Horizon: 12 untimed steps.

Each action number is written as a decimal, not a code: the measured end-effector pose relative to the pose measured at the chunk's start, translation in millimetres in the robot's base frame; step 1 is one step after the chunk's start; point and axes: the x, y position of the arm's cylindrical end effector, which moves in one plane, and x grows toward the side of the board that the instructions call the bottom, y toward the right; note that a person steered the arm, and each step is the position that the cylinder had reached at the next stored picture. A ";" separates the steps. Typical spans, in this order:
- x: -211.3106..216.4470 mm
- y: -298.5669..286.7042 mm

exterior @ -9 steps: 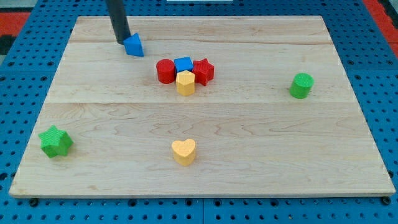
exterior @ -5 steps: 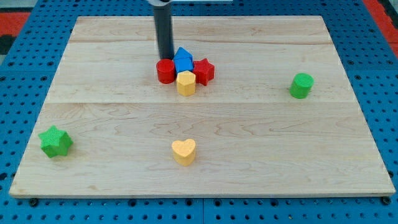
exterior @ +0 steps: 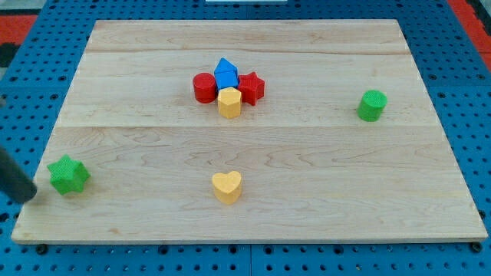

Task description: Move the green star towards the group of objects

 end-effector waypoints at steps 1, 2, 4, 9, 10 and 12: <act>10.8 30.7; -13.9 35.8; -62.1 52.7; -106.2 21.5; -119.3 30.5; -148.1 99.0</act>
